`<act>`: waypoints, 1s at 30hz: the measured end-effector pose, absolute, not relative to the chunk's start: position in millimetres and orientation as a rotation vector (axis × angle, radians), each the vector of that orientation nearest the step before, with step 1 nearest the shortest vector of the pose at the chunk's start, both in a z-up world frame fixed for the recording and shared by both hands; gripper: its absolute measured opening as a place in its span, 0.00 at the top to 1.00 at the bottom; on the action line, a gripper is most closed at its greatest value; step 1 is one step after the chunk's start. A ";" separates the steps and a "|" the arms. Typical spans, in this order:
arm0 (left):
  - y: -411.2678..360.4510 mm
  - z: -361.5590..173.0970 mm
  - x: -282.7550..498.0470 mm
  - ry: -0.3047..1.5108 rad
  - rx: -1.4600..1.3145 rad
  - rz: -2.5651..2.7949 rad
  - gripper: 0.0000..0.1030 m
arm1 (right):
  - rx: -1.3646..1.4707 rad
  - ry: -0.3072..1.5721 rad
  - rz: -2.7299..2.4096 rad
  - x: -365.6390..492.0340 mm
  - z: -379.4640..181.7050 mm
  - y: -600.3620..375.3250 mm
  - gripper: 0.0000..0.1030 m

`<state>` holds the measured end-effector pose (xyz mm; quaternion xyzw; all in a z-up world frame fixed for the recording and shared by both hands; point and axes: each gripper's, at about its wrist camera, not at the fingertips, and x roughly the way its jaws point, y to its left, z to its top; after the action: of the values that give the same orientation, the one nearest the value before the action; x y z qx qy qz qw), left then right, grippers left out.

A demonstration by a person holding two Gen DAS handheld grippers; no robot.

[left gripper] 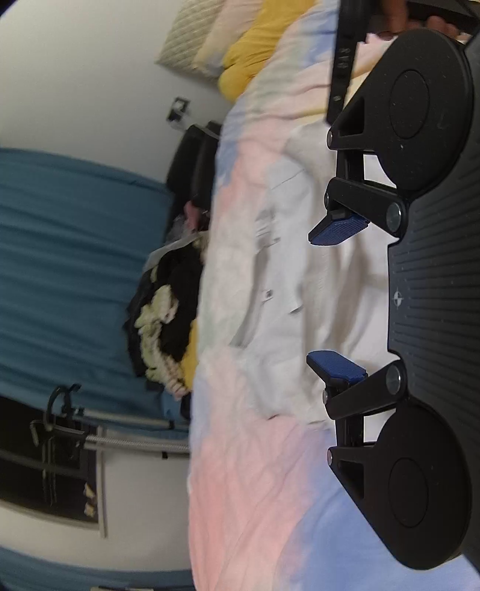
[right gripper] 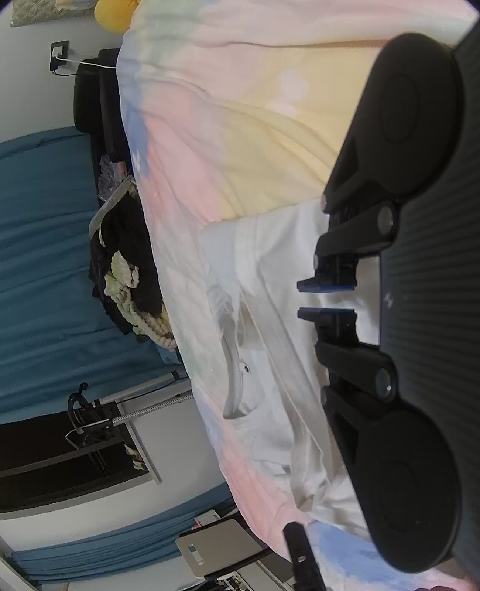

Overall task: Fold clothes
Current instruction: 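Release the hem with both grippers and smooth the folded shirt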

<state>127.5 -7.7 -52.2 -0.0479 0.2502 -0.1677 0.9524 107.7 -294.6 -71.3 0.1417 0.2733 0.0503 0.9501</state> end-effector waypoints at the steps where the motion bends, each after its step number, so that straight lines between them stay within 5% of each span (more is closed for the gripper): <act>1: -10.6 -57.4 125.1 0.538 -0.089 -0.344 0.34 | 0.287 0.554 0.103 106.6 -70.9 -293.9 0.90; 8: -26.2 -93.9 148.4 0.676 -0.028 -0.301 0.34 | 0.241 0.587 0.114 102.7 -80.1 -282.0 0.89; 18: -21.6 -98.3 199.6 0.617 -0.105 -0.236 0.29 | 0.217 0.581 0.118 98.1 -84.1 -278.7 0.87; 30: -15.3 -66.7 143.3 0.539 -0.130 -0.244 0.18 | 0.244 0.529 0.126 89.7 -76.8 -285.1 0.86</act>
<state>143.3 -15.3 -66.7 -0.0640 0.2655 -0.1200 0.9545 89.7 -285.1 -76.8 0.1202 0.2607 0.0623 0.9559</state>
